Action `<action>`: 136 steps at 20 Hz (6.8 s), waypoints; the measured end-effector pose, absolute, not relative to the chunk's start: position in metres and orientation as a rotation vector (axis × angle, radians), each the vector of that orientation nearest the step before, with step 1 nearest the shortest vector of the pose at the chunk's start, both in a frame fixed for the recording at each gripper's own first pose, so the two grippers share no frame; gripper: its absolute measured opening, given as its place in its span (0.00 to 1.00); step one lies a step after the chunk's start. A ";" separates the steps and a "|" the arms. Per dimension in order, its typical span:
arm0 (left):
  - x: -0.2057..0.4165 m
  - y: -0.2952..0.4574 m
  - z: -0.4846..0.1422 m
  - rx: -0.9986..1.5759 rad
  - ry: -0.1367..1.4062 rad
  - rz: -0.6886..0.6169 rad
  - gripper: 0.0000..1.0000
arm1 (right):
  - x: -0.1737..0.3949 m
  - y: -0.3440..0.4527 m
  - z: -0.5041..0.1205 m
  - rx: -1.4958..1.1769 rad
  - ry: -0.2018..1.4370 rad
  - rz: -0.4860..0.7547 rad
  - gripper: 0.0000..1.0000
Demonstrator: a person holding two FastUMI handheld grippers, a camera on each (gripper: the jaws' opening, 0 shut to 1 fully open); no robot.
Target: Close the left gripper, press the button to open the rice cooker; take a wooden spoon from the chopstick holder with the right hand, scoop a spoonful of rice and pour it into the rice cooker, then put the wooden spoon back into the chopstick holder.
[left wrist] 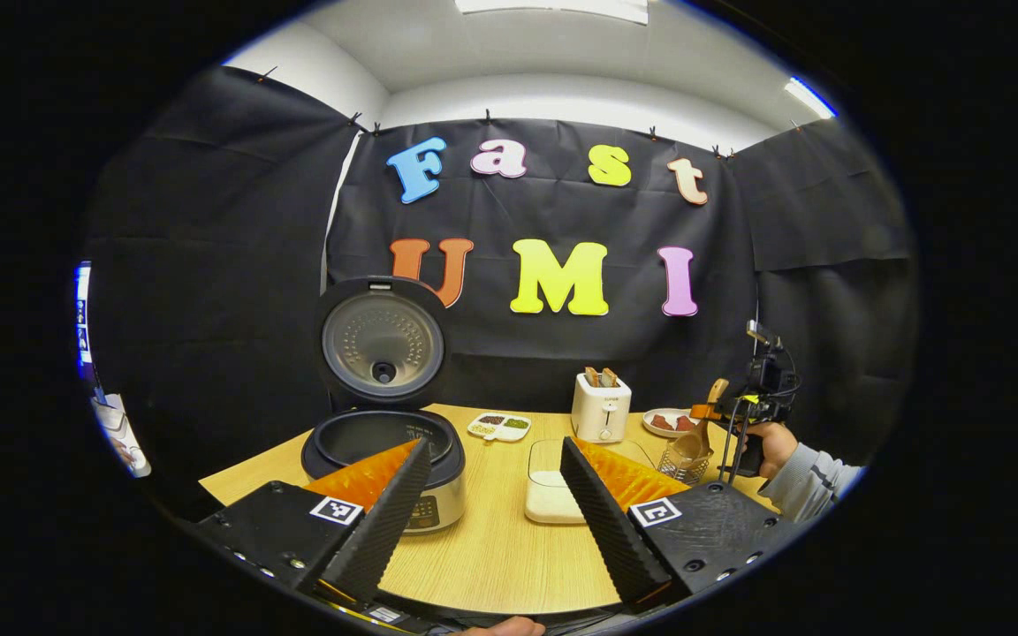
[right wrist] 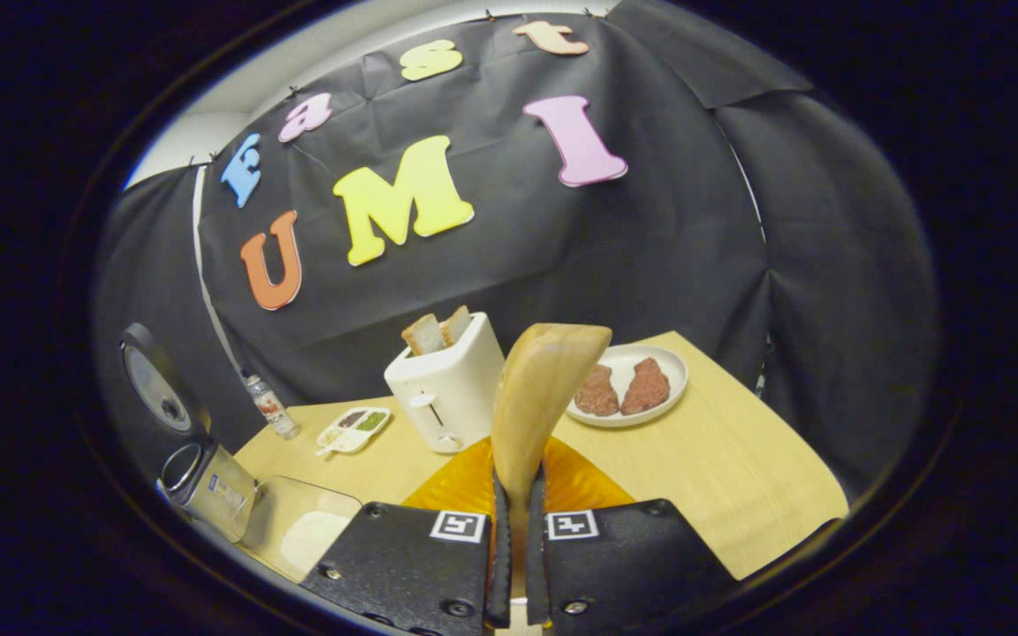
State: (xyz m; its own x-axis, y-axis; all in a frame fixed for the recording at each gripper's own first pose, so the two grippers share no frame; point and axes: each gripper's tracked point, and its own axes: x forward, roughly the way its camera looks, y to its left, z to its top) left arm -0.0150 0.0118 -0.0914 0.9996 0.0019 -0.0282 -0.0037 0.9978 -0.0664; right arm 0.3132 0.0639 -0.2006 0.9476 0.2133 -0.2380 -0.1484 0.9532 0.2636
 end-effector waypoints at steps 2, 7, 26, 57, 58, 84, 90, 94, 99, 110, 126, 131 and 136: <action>-0.018 0.014 -0.091 -0.064 0.027 -0.005 0.94 | 0.303 0.064 -0.176 0.205 0.206 0.177 0.10; -0.030 0.020 -0.087 -0.060 0.010 -0.009 0.95 | 0.265 0.087 -0.118 0.109 0.070 0.180 0.10; -0.050 0.054 -0.093 -0.021 0.022 0.018 0.94 | 0.260 0.276 -0.206 0.031 0.103 0.319 0.10; -0.040 0.058 -0.114 -0.050 0.073 0.020 0.95 | 0.247 0.307 -0.267 0.918 0.661 0.543 0.10; -0.041 0.059 -0.114 -0.047 0.075 0.021 0.95 | 0.247 0.303 -0.264 0.943 0.662 0.536 0.10; -0.070 0.059 -0.089 0.004 0.035 0.018 0.94 | 0.184 0.264 -0.129 1.555 0.498 0.714 0.10; -0.090 0.077 -0.087 -0.025 0.023 0.021 0.94 | 0.173 0.309 -0.112 1.422 0.496 0.709 0.10; -0.098 0.089 -0.088 -0.027 0.020 0.038 0.94 | 0.171 0.355 -0.101 1.289 0.501 0.728 0.10; -0.107 0.097 -0.089 -0.002 0.023 0.044 0.94 | 0.182 0.409 -0.092 1.052 0.484 0.728 0.10; -0.118 0.100 -0.090 -0.003 0.021 0.044 0.94 | 0.189 0.505 -0.105 0.506 0.352 0.715 0.10; -0.122 0.101 -0.094 -0.024 0.031 0.033 0.94 | 0.123 0.568 -0.079 -0.258 -0.071 0.836 0.10; -0.123 0.100 -0.096 -0.022 0.049 0.031 0.94 | 0.118 0.571 -0.075 -0.325 -0.134 0.810 0.10; -0.124 0.099 -0.094 -0.021 0.051 0.036 0.94 | 0.134 0.540 -0.057 -0.260 -0.141 0.729 0.10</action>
